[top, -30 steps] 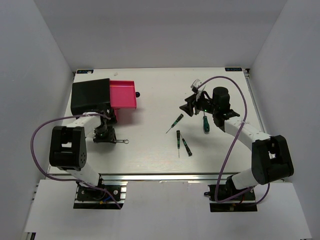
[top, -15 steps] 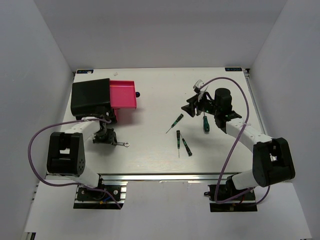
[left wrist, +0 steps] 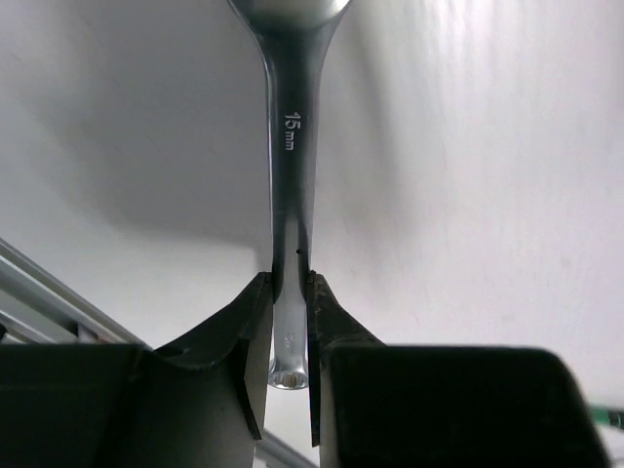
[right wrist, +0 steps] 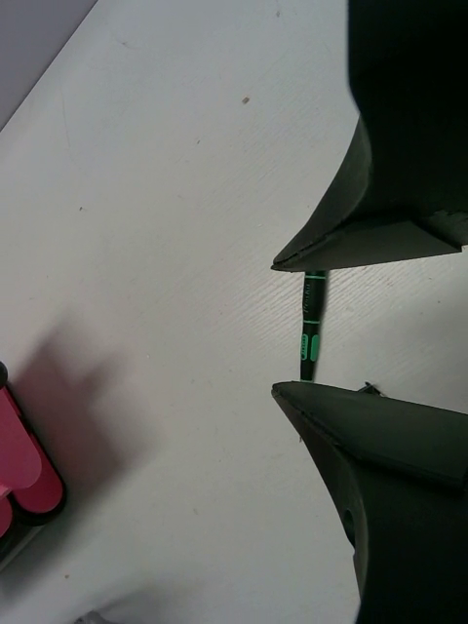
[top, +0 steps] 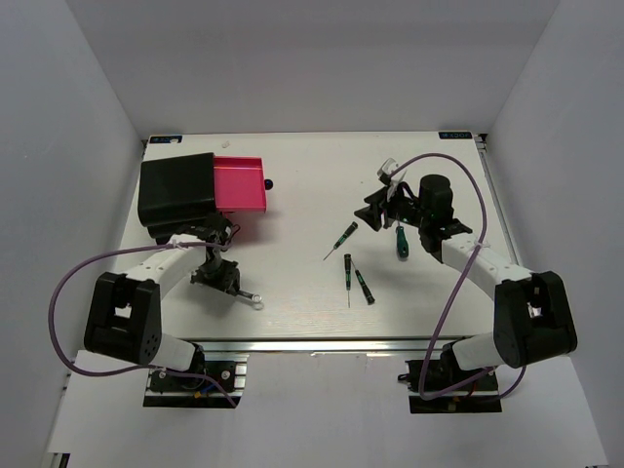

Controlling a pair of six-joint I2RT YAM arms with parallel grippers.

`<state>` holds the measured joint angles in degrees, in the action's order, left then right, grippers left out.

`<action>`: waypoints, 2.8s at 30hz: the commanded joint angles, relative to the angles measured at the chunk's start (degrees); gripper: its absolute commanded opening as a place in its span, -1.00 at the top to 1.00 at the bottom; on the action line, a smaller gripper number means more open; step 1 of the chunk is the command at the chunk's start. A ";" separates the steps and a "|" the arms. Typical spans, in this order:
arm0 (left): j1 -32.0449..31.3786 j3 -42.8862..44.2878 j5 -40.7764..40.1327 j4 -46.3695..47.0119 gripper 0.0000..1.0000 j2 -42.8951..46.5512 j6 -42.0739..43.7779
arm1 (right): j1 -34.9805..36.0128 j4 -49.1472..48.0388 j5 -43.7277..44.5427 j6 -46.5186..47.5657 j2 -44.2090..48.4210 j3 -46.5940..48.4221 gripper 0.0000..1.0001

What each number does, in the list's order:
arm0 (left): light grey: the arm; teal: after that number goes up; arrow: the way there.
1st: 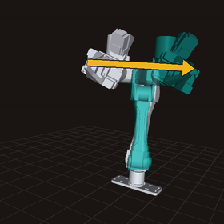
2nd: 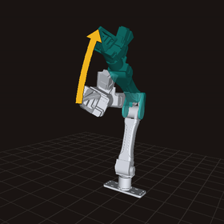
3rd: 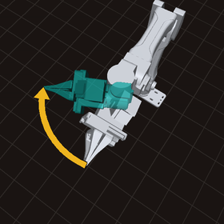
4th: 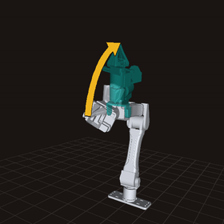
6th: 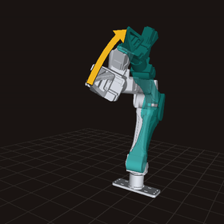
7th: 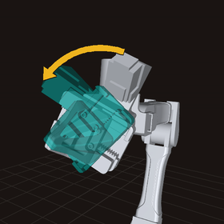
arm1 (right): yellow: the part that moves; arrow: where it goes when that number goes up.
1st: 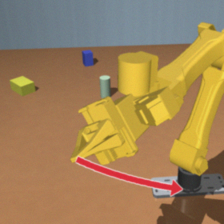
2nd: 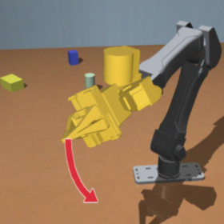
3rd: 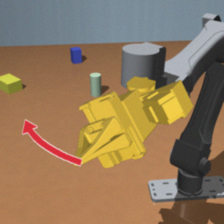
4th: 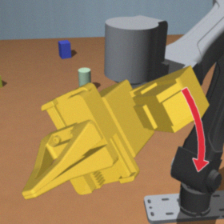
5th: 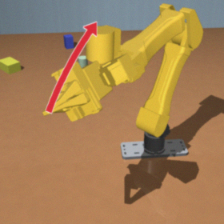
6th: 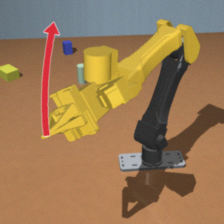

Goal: Sort the tools into containers

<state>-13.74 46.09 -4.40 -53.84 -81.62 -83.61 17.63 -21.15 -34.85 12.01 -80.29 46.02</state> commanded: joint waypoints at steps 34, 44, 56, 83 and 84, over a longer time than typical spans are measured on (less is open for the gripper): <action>-22.12 46.63 13.02 -6.36 1.00 -24.19 1.70 | -1.90 -5.04 0.75 -1.02 5.50 -4.62 -0.08; -22.12 60.07 12.32 -9.79 1.00 -29.11 3.37 | -2.51 -5.57 0.93 -0.41 5.06 -5.41 -0.08; -21.68 72.30 8.54 -14.97 1.00 -32.19 4.07 | -2.77 -6.10 1.01 0.12 4.97 -6.56 -0.08; -2.18 69.58 2.56 -18.32 1.00 -27.54 6.88 | -3.12 -7.15 1.19 0.21 5.06 -8.05 -0.08; -0.87 69.49 2.47 -18.31 1.00 -27.71 7.06 | -3.13 -7.15 1.19 0.21 4.97 -8.05 -0.08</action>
<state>-17.78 116.16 -0.67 -73.06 -113.21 -77.69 14.96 -25.50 -34.22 11.40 -76.42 38.39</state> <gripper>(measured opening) 0.274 0.539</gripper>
